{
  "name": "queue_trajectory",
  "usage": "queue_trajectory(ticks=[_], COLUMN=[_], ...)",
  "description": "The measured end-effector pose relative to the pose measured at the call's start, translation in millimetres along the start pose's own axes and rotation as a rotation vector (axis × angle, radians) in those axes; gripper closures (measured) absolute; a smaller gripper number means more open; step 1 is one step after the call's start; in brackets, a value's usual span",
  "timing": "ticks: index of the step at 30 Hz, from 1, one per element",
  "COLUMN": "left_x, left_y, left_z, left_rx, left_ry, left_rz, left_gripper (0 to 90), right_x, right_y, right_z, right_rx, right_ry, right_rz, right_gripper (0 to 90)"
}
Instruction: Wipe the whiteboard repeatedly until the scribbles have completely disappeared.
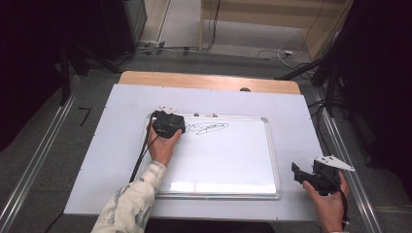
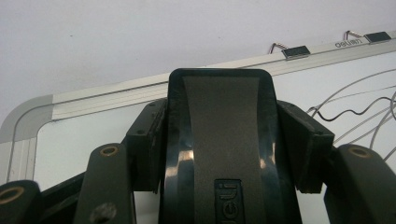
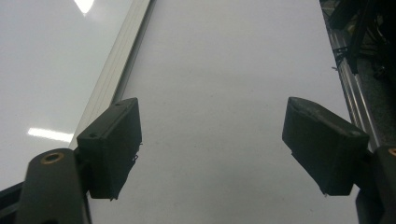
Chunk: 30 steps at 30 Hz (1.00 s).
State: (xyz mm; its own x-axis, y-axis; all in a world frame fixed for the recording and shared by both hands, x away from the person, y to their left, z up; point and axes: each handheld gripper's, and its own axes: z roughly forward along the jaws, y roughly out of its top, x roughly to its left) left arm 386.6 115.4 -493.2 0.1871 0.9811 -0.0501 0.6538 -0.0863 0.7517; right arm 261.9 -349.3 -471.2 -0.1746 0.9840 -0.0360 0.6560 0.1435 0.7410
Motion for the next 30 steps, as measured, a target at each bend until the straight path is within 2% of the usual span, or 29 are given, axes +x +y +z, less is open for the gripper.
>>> queue_trajectory(ticks=[9, 13, 21, 30], left_x=[-1.8, -3.5, -6.2, -12.8], left_y=[-0.4, -0.3, 0.8, 2.7], left_z=[0.4, 0.3, 1.2, 4.3], left_rx=[-0.004, 0.001, 0.005, 0.003], left_ry=[0.008, 0.016, 0.027, 0.023], left_rz=[0.013, 0.038, 0.061, 0.063], left_gripper=[40.8, 41.0, 41.2, 41.3], right_x=[0.1, 0.2, 0.6, 0.9], right_y=[-0.1, -0.1, 0.0, -0.1], right_z=[0.0, -0.1, -0.6, -0.8], right_rx=[-0.001, 0.000, -0.001, -0.003], right_ry=[-0.001, -0.001, 0.000, 0.000], right_rz=[-0.001, -0.001, -0.002, -0.007], right_gripper=[18.4, 18.4, 18.5, 18.5])
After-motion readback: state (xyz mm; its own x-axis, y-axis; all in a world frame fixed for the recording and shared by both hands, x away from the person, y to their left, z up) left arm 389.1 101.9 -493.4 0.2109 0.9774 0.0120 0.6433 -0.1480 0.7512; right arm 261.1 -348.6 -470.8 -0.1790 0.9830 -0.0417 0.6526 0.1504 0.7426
